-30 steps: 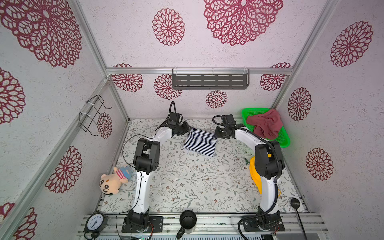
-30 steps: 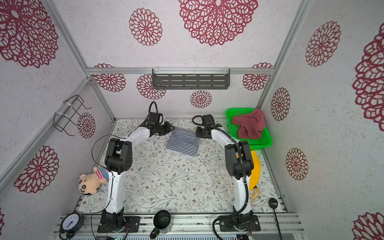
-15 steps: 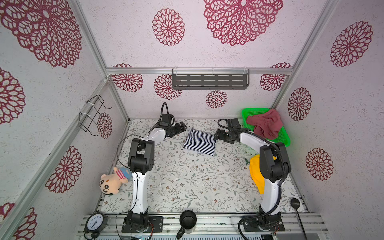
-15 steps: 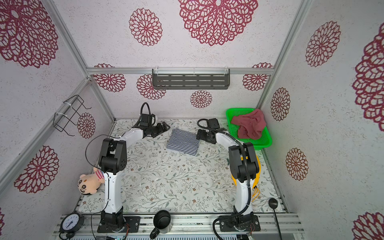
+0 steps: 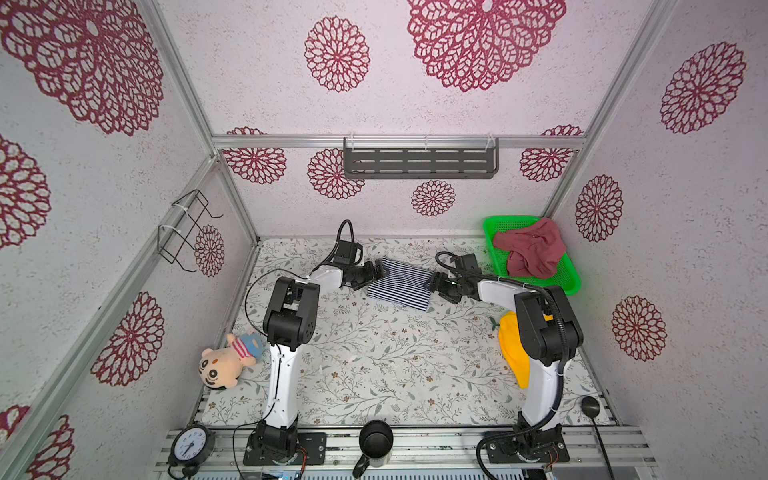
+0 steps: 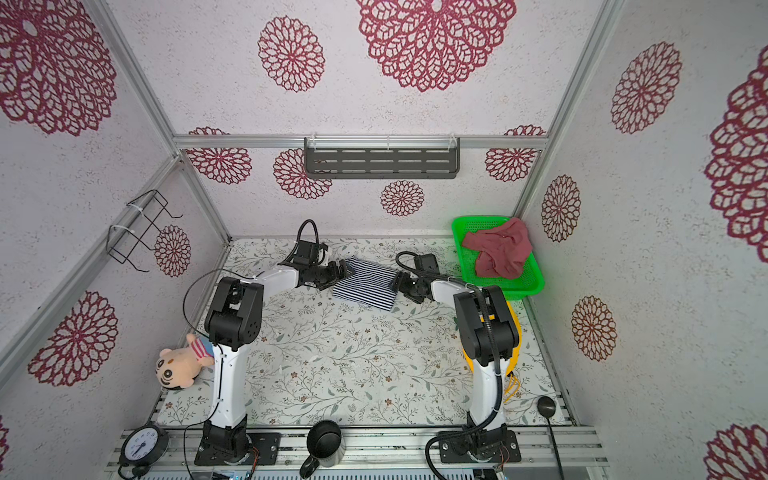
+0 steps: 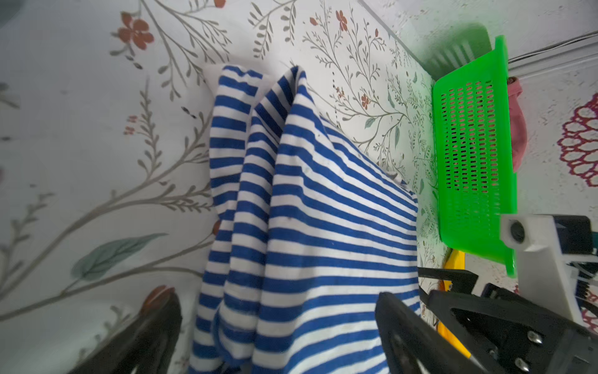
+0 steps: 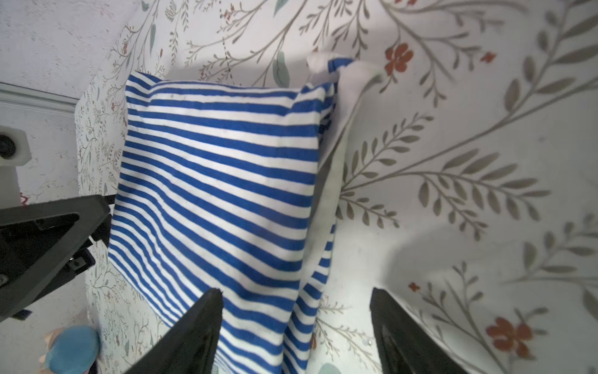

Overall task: Fold and stack tank tops
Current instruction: Move the tank top to the top-left of the table.

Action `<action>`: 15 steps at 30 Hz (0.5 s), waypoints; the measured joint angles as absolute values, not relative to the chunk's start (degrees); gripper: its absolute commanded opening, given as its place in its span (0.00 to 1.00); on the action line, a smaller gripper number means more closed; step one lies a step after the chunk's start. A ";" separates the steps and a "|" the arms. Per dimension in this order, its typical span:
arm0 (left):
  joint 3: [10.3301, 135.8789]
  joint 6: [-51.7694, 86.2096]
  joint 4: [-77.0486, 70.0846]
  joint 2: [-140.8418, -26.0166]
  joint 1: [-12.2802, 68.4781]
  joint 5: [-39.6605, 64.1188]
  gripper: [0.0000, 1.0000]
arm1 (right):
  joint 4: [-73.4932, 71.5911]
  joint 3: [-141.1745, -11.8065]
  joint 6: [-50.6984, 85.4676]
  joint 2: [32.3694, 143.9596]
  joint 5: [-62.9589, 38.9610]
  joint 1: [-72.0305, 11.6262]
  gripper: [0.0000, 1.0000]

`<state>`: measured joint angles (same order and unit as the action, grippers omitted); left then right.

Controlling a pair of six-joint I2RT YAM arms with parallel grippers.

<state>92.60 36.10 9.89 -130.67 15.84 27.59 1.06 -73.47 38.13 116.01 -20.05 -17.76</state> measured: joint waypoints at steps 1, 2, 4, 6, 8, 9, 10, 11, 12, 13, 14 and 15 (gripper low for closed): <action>92.55 36.45 9.65 -130.74 15.88 27.62 0.98 | -0.14 -73.47 38.57 116.64 -20.67 -17.82 0.72; 92.53 36.80 9.30 -130.78 15.99 27.64 1.00 | -1.23 -73.56 39.05 117.05 -20.80 -17.91 0.71; 92.58 37.32 8.80 -130.93 16.25 27.51 0.90 | -3.25 -73.58 39.92 117.78 -21.21 -18.02 0.69; 92.84 37.95 8.69 -131.37 16.38 27.42 0.75 | -5.34 -73.65 40.75 118.58 -21.47 -18.15 0.66; 93.36 38.22 8.78 -132.25 16.71 27.16 0.59 | -7.14 -74.11 41.82 119.59 -21.74 -18.33 0.60; 93.54 38.52 8.60 -132.51 16.80 27.16 0.52 | -7.81 -74.30 42.24 120.03 -21.80 -18.39 0.54; 93.58 38.63 8.84 -132.79 17.02 26.63 0.47 | -8.34 -74.59 42.72 120.46 -21.85 -18.44 0.48; 93.69 38.72 8.88 -133.12 17.12 26.59 0.40 | -8.56 -74.81 43.09 121.03 -21.93 -18.55 0.43; 93.78 38.83 8.97 -133.21 17.21 26.44 0.35 | -9.04 -75.02 43.29 121.43 -22.17 -18.59 0.39; 93.82 38.92 9.26 -133.36 17.28 26.28 0.30 | -9.19 -75.33 43.59 121.89 -22.31 -18.65 0.31; 93.84 38.94 9.58 -133.49 17.28 26.02 0.24 | -9.21 -75.66 43.86 122.32 -22.35 -18.70 0.25; 93.93 38.94 9.93 -133.53 17.28 25.98 0.20 | -9.19 -75.90 43.94 122.69 -22.57 -18.74 0.21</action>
